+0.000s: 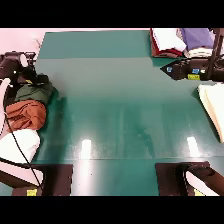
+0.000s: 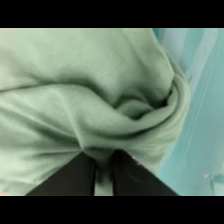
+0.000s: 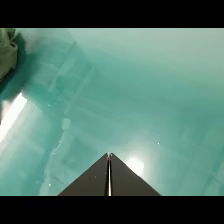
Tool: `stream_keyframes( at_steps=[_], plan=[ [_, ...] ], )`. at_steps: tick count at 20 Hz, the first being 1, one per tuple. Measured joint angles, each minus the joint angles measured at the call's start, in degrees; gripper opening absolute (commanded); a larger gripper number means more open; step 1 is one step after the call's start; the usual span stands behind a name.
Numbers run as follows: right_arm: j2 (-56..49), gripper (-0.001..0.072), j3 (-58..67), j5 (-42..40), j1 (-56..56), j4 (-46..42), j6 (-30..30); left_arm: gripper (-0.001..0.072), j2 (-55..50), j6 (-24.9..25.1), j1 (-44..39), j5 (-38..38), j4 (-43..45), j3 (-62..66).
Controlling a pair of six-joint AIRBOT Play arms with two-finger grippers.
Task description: Fold the shirts.
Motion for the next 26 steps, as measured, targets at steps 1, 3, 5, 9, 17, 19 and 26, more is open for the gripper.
stream_keyframes(
  at_steps=[1, 3, 5, 9, 17, 19, 26],
  plan=[
    [0.0, 0.0021, 0.81, -0.15, 0.0, 0.02, 0.0, 0.0032, 1.62, 0.07, 0.11, 0.2, 0.0, 0.83],
    [0.0, 0.002, 3.65, -0.76, 0.0, 0.11, 0.0, 0.0032, 6.45, 0.76, 0.0, 0.85, -0.37, 3.3],
    [0.0, 0.0021, 7.41, -1.2, 0.0, 0.17, 0.0, 0.0031, 12.55, 2.38, -0.68, 0.98, -1.07, 6.51],
    [0.02, 0.002, 15.28, -1.9, 0.0, 0.15, 0.0, 0.0031, 24.46, 6.14, -5.86, -0.48, -5.07, 11.72],
    [0.04, 0.0021, 24.17, -2.32, 0.0, 0.04, -0.02, 0.0166, 28.15, 9.07, -31.56, -8.26, -10.45, 12.2],
    [0.04, 0.002, 24.76, -1.86, 0.0, 0.04, -0.02, 0.0601, 26.05, 9.27, -37.57, -7.96, -11.32, 10.45],
    [0.04, 0.0021, 25.29, 0.22, 0.0, 0.04, -0.02, 0.0601, 19.41, 7.23, -41.57, -0.09, -10.99, 6.71]
  ],
)
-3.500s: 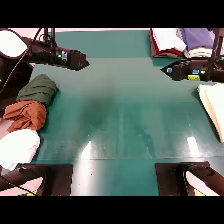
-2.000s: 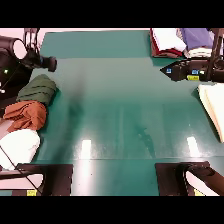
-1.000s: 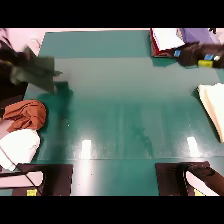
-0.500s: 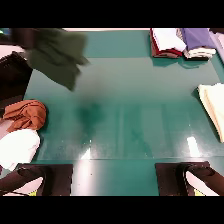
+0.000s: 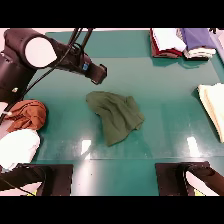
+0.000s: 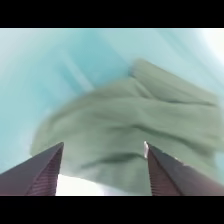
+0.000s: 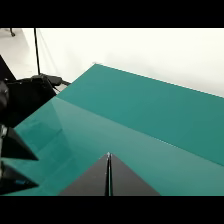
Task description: Fold the shirts.
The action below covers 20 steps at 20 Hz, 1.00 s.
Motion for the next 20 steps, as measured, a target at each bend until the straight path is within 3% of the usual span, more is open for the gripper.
stream_keyframes(
  at_steps=[3, 9, 17, 18, 19, 20],
  plan=[
    [0.0, 0.0021, 0.02, 1.14, 0.0, 0.0, 0.0, 0.0601, -3.58, -2.43, 6.64, 0.98, -1.05, -0.92],
    [0.0, 0.0021, 0.02, 3.21, 0.0, -0.02, 0.0, 0.0601, -14.45, -3.63, 17.97, 1.16, -12.13, -8.17],
    [-0.26, 0.0021, -0.15, 5.16, 0.0, 0.09, 1.84, 0.0598, -21.79, -1.36, 20.74, 6.01, -20.9, -15.3],
    [-0.61, 0.0021, -0.2, 5.86, 0.0, 0.0, 2.36, 0.0425, -21.94, -1.14, 20.79, 6.67, -21.51, -15.5],
    [-1.07, 0.002, -0.2, 6.69, 0.0, -0.11, 2.8, 0.0172, -22.03, -0.92, 20.87, 7.61, -22.29, -15.61],
    [-1.66, 0.0021, -0.22, 7.98, 0.0, -0.22, 3.28, 0.0034, -22.18, -0.74, 20.9, 7.89, -22.4, -15.78]
  ],
)
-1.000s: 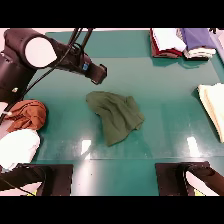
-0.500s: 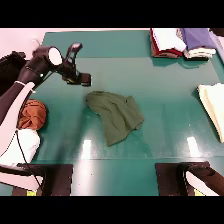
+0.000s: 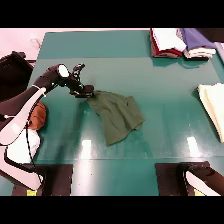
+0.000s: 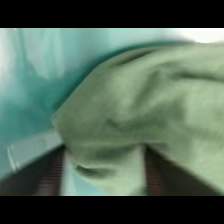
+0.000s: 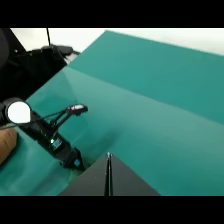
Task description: Fold the shirts.
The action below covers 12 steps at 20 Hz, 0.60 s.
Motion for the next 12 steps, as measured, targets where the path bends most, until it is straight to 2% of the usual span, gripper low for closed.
stream_keyframes(
  at_steps=[3, 7, 9, 12],
  plan=[
    [-2.03, 0.0021, -2.47, 4.26, 0.0, -0.22, 1.03, 0.0033, -0.11, 0.72, 0.09, 0.13, -0.66, 0.83],
    [-2.45, 0.0033, -15.15, 6.91, 0.0, -3.23, 4.07, 0.0033, -0.11, 2.45, 0.13, -2.62, -0.04, 5.6],
    [-1.95, 0.0383, -24.7, 6.71, 0.0, -5.35, 5.64, 0.0033, -0.11, 3.3, 0.13, -4.09, 0.13, 7.87],
    [-2.21, 0.0386, -39.32, 3.98, 0.28, -7.04, 6.95, 0.0033, -0.11, 3.93, 0.11, -5.33, 0.24, 9.55]
  ],
)
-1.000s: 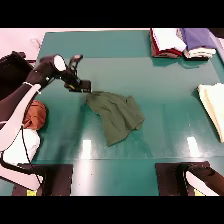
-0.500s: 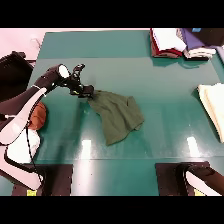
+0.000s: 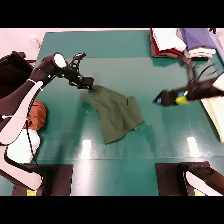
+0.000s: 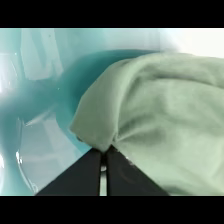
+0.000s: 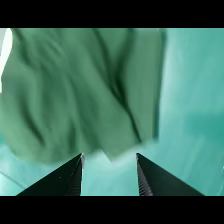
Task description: Fold the shirts.
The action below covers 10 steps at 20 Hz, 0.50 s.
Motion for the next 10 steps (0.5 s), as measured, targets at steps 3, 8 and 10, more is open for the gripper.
stream_keyframes(
  at_steps=[3, 8, 10],
  plan=[
    [-2.38, 0.0386, -9.92, -4.35, 1.95, 1.68, 0.13, 0.0033, 0.0, 0.33, 0.02, -0.63, 0.04, 0.66],
    [-9.94, 0.0375, -14.25, -12.26, 7.41, 4.59, -0.7, 0.0033, 0.0, 0.52, 0.02, -1.07, 0.04, 1.01],
    [-13.09, 0.0355, -13.18, -14.16, 9.09, 4.96, -0.9, 0.0033, 0.0, 0.52, 0.02, -1.29, 0.07, 1.01]
  ],
)
